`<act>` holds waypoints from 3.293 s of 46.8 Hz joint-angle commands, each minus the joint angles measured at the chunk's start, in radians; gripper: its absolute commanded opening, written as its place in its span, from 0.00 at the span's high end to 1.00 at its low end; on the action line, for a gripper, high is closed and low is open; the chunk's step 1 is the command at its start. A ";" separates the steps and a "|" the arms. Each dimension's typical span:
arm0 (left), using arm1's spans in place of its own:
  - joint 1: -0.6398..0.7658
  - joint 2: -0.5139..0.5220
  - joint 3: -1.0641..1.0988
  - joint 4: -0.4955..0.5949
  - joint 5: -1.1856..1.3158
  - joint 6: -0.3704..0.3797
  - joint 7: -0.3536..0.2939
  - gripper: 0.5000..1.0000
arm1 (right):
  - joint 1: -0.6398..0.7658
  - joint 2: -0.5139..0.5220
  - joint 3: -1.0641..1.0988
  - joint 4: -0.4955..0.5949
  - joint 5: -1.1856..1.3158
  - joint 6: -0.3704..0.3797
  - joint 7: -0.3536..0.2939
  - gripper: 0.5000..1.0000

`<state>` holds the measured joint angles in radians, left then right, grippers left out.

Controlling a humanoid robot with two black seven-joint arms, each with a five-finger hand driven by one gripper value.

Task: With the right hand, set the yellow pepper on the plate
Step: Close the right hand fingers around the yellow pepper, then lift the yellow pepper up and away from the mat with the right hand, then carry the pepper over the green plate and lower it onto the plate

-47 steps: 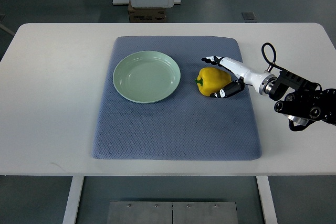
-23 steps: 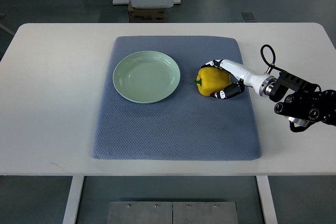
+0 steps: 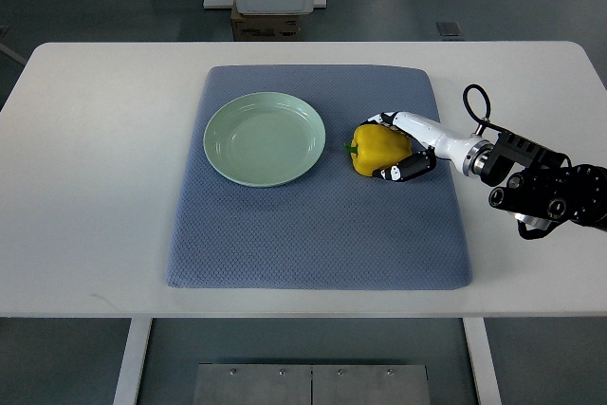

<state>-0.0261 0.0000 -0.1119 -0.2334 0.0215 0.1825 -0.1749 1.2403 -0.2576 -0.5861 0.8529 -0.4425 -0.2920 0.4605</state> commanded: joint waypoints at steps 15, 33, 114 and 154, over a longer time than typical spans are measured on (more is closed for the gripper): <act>0.000 0.000 0.000 -0.001 0.000 0.000 0.000 0.00 | 0.004 -0.002 0.005 0.000 0.137 0.008 -0.002 1.00; 0.000 0.000 0.000 0.000 0.000 0.000 0.000 0.00 | 0.041 -0.097 0.169 0.029 0.188 0.116 0.038 1.00; 0.000 0.000 0.000 0.000 0.000 0.000 0.000 0.00 | 0.137 0.258 0.118 -0.268 0.180 0.263 -0.039 1.00; 0.000 0.000 0.000 0.000 0.000 0.000 0.000 0.00 | 0.065 0.258 0.213 -0.187 0.186 0.312 -0.011 1.00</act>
<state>-0.0260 0.0000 -0.1120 -0.2334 0.0215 0.1826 -0.1748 1.3060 0.0000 -0.3758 0.6624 -0.2560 0.0214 0.4483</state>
